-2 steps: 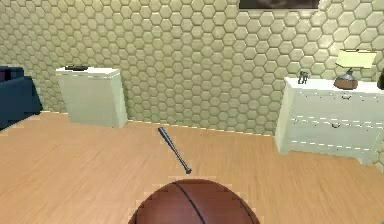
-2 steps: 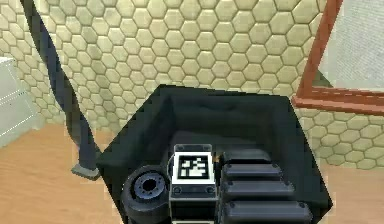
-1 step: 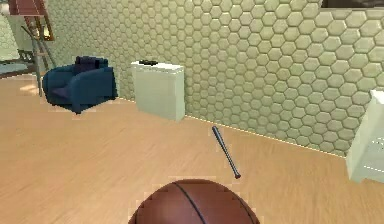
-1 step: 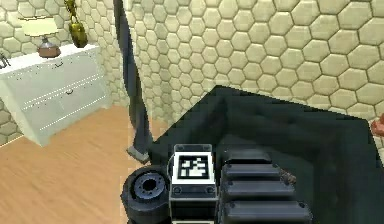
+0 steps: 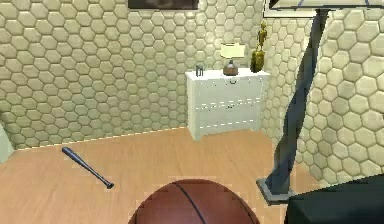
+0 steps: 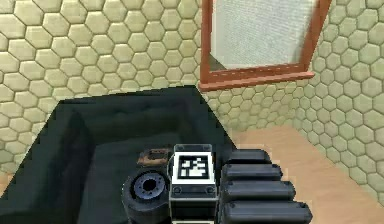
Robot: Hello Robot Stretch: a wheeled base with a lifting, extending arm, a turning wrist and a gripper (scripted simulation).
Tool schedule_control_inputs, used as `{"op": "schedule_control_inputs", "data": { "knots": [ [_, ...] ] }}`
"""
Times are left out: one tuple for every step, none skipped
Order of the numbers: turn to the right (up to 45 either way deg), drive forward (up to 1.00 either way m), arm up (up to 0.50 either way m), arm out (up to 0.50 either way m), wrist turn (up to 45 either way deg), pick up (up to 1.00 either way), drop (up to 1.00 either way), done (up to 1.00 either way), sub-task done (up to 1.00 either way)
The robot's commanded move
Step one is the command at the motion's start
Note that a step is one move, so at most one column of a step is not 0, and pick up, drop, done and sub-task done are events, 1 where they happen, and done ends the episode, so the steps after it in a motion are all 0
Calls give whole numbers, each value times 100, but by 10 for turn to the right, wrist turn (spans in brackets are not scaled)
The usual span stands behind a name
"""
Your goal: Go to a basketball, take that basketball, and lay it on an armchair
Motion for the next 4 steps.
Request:
{"op": "schedule_control_inputs", "data": {
  "knots": [
    [450, 0, 0, 0, 0, 0, 0, 0, 0],
    [450, 0, 0, 0, 0, 0, 0, 0, 0],
    [270, 0, 0, 0, 0, 0, 0, 0, 0],
    [0, 20, 0, 0, 0, 0, 0, 0, 0]
  ]
}}
